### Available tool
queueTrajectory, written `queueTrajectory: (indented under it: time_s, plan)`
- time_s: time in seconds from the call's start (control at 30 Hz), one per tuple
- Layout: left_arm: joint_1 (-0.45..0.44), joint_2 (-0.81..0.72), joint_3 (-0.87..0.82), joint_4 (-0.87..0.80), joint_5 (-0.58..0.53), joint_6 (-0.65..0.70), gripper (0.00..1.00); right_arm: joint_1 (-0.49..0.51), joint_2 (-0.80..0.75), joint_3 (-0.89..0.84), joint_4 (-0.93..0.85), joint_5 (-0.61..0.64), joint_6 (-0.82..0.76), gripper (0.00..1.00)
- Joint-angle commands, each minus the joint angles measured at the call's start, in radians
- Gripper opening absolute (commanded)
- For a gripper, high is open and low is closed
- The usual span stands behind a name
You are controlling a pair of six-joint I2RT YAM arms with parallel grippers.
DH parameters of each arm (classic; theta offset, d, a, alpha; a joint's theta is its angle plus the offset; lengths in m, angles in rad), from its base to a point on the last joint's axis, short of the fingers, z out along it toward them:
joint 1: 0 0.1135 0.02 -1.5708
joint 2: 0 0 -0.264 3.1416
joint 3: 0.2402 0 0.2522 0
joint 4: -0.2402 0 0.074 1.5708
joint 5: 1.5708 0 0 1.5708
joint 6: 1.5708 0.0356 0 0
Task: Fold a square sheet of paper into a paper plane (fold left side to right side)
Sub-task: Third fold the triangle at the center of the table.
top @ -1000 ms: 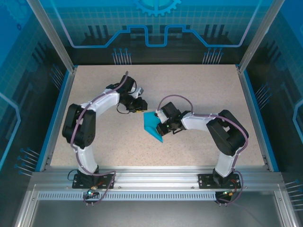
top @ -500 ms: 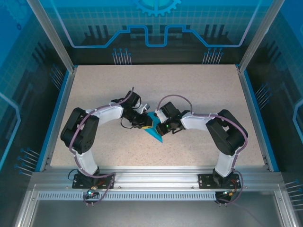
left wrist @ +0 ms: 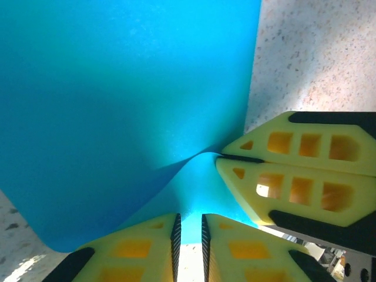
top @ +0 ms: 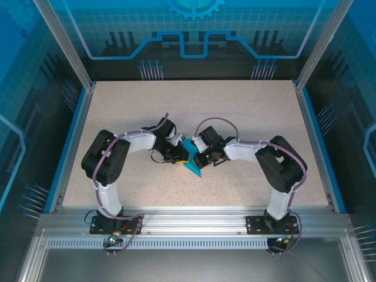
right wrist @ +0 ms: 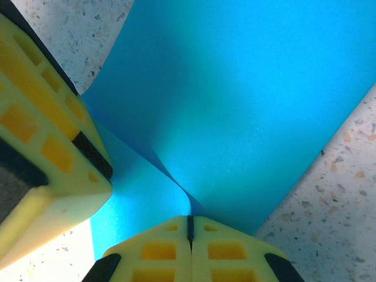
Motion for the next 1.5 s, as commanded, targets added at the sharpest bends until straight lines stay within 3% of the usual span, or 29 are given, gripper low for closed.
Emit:
queueTrajectory:
  time_s: [0.0, 0.33, 0.57, 0.7, 0.8, 1.03, 1.47]
  plan:
    - [-0.007, 0.020, -0.017, -0.007, -0.028, 0.008, 0.20, 0.017, 0.057, -0.014, -0.096, 0.018, -0.018, 0.03]
    - [-0.006, 0.052, -0.023, -0.021, -0.076, 0.013, 0.20, 0.013, 0.037, -0.004, -0.097, 0.013, -0.012, 0.06]
    - [-0.006, 0.079, -0.032, -0.025, -0.098, 0.020, 0.19, -0.037, -0.055, 0.033, -0.118, -0.015, 0.032, 0.29]
    - [-0.007, 0.089, -0.034, -0.020, -0.099, 0.018, 0.19, -0.067, -0.131, 0.036, -0.145, -0.033, 0.063, 0.34]
    - [-0.007, 0.089, -0.033, -0.017, -0.097, 0.018, 0.19, -0.069, -0.181, 0.042, -0.206, -0.073, 0.074, 0.34]
    - [-0.007, 0.084, -0.028, -0.025, -0.100, 0.021, 0.19, -0.037, -0.165, 0.047, -0.273, -0.301, 0.200, 0.11]
    - [-0.010, 0.084, -0.020, -0.031, -0.106, 0.022, 0.19, 0.040, 0.031, 0.190, -0.332, -0.235, 0.253, 0.06]
